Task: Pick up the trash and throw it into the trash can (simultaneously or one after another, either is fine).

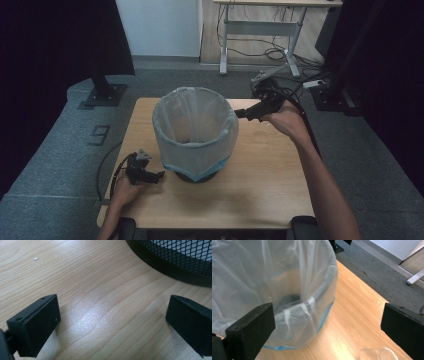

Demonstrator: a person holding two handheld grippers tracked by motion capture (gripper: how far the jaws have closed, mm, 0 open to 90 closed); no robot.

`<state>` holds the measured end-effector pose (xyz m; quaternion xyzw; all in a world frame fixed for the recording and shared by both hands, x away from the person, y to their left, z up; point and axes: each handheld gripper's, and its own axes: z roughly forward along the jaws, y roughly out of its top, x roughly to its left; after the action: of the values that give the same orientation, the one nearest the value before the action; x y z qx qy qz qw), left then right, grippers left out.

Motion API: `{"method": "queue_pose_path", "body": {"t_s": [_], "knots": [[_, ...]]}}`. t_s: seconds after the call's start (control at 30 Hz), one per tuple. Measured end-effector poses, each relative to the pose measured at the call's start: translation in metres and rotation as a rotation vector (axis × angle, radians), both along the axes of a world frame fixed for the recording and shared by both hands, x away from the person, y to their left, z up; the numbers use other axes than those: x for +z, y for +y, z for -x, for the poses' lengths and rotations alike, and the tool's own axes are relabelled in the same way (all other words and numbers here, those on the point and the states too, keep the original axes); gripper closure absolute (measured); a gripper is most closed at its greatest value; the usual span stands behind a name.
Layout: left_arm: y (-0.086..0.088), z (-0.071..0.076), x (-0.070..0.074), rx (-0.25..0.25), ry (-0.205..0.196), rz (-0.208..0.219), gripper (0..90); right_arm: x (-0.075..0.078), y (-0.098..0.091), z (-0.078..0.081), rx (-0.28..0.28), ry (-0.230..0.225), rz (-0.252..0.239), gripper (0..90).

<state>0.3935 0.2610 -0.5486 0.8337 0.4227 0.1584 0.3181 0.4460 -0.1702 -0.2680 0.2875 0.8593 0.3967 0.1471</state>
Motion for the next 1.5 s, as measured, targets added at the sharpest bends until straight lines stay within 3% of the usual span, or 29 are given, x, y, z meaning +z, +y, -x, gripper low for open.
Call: {"method": "queue_pose_path", "body": {"t_s": [0.7,1.0,1.5], "knots": [[0.000,0.000,0.000,0.000,0.000,0.000,0.0,-0.032,-0.039,-0.002,-0.094,-0.022,-0.011,0.0],[0.000,0.000,0.000,-0.002,0.002,0.000,0.0,-0.052,-0.053,-0.001,-0.136,-0.031,-0.016,0.0],[0.000,0.000,0.000,0.001,0.000,-0.001,0.0,-0.096,-0.068,-0.002,-0.202,-0.004,-0.002,0.0]]}}
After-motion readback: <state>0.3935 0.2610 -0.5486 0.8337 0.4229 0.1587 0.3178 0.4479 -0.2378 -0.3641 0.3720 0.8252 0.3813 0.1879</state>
